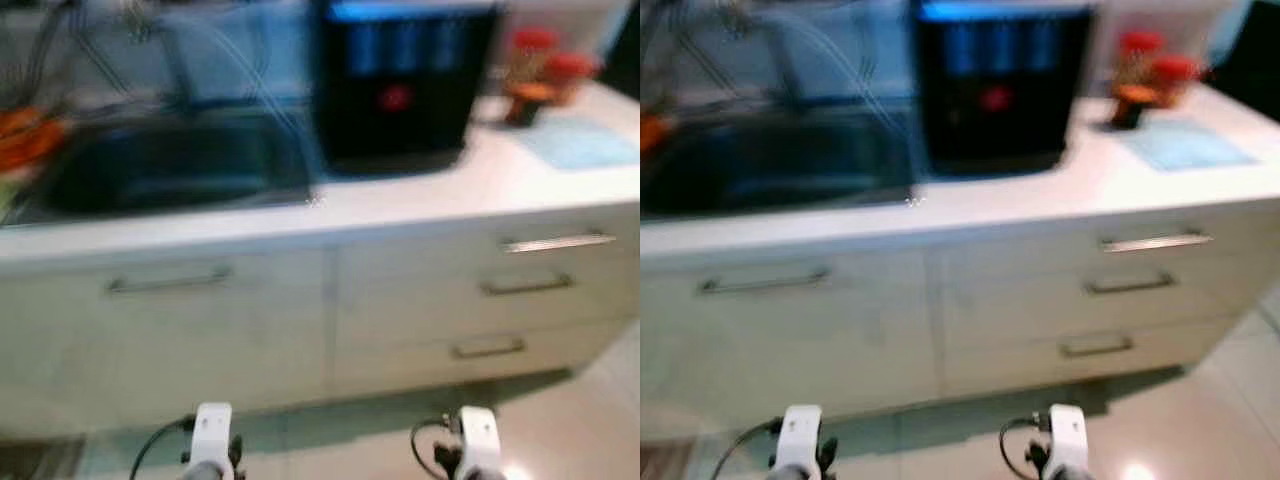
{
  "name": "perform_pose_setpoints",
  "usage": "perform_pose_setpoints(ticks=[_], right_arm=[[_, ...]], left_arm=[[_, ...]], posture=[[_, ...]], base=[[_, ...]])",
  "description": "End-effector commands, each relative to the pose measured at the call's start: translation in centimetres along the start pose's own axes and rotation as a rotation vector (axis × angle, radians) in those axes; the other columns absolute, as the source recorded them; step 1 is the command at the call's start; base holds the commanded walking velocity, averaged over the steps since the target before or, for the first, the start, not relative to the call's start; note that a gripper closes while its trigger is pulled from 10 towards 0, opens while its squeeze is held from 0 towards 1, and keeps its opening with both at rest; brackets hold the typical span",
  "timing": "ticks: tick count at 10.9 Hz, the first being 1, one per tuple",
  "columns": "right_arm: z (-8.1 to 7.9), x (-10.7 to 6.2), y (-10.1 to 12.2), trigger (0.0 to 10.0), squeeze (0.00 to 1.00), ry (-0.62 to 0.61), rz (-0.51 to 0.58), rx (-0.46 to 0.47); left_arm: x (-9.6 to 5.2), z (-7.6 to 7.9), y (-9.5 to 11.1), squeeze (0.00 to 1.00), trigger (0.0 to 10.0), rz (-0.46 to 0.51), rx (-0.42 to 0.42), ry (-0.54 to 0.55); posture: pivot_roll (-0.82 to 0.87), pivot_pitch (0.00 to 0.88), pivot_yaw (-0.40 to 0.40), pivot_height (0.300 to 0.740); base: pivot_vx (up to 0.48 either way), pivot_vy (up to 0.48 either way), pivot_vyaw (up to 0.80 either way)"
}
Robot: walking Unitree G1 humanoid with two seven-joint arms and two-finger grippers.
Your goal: Kitchen organization
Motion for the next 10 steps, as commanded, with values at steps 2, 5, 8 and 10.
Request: perform_pose_setpoints(ticks=[2, 5, 8, 10], right_arm=[[-0.81, 0.2, 0.4, 10.0, 0.0, 0.027, 0.008, -0.012], [-1.0, 0.23, 0.4, 10.0, 0.0, 0.032, 0.008, -0.015], [-1.18, 0.25, 0.61, 10.0, 0.0, 0.035, 0.027, 0.007], [-1.47, 0.28, 0.54, 10.0, 0.0, 0.041, 0.026, 0.001]], left_arm=[[-0.07, -0.62, -0.14, 0.0, 10.0, -0.001, 0.004, 0.012], [-0.08, -0.8, -0.14, 0.0, 10.0, 0.0, 0.007, 0.015], [-0.06, -0.97, -0.04, 0.0, 10.0, 0.002, 0.007, 0.019], [-0.1, -1.33, -0.06, 0.0, 10.0, 0.006, 0.006, 0.031]], posture=[[0.11, 0.0, 0.023, 0.74], [0.12, 0.002, 0.025, 0.74], [0.12, 0.013, 0.028, 0.74], [0.13, 0.021, 0.022, 0.74]], base=[[0.0, 0.48, 0.0], [0.0, 0.48, 0.0], [0.0, 0.48, 0.0], [0.0, 0.171, 0.0]])
Point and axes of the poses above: a point about 5 cm out from each wrist's last joint towards the gripper, its own x axis pointing out of the wrist towards the gripper, its own y axis along the axis of the wrist's last joint, z = x × y, the point moved 3 cm from there along x, pointing out of the wrist towards the gripper, and after that the axes turned 2 degrees about x, right-handed, at the moved point
